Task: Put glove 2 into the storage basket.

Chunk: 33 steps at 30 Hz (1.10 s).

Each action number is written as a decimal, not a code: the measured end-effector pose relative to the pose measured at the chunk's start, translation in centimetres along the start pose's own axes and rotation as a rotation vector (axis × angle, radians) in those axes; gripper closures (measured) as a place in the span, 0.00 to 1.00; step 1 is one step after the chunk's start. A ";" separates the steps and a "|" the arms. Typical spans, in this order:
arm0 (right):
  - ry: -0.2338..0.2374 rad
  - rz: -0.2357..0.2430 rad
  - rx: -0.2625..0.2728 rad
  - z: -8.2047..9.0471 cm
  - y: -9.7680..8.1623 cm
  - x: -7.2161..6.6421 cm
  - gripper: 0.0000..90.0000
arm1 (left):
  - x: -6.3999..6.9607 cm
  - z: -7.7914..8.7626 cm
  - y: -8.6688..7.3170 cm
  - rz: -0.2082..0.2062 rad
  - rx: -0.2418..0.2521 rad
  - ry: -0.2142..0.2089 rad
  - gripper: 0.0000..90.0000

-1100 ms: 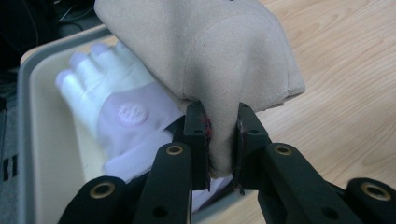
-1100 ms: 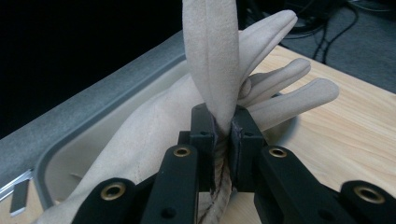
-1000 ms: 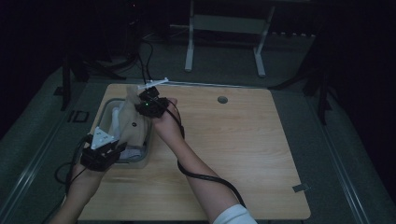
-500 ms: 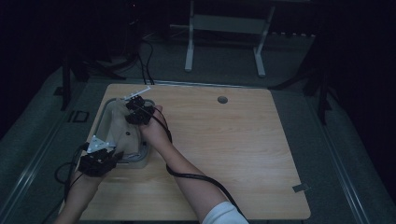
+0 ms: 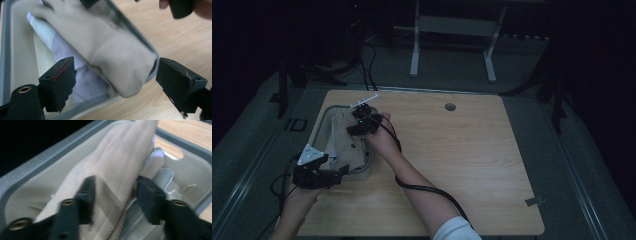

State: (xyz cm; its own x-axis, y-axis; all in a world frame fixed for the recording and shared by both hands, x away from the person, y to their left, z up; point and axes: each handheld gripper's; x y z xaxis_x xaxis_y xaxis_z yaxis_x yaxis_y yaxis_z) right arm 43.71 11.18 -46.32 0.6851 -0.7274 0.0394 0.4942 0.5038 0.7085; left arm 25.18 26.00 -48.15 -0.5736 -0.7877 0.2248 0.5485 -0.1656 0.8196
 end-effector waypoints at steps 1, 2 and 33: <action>0.004 -0.004 0.012 0.4 -0.1 0.3 0.43 | 0.1 0.0 0.1 -0.001 0.010 -0.002 0.16; 0.014 -0.007 0.025 0.6 -0.1 0.6 0.38 | 0.3 0.0 0.2 -0.006 0.021 -0.008 0.16; 0.090 0.062 0.079 7.9 -9.0 7.0 0.19 | 6.6 -4.4 1.8 -0.147 0.087 -0.186 0.16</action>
State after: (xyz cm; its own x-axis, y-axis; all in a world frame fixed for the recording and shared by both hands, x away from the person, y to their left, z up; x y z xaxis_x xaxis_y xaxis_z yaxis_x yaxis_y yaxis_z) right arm 39.76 -2.14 -46.85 0.7600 -0.6495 0.0243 0.4079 0.5057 0.7602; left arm 25.04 17.86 -47.52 -0.7497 -0.6349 0.1868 0.4016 -0.2121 0.8909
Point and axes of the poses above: each handheld gripper's, and its own axes: z roughly backward along the jaws, y roughly out of its top, x roughly to its right, and after that the axes turned 15 degrees about -y, right-handed
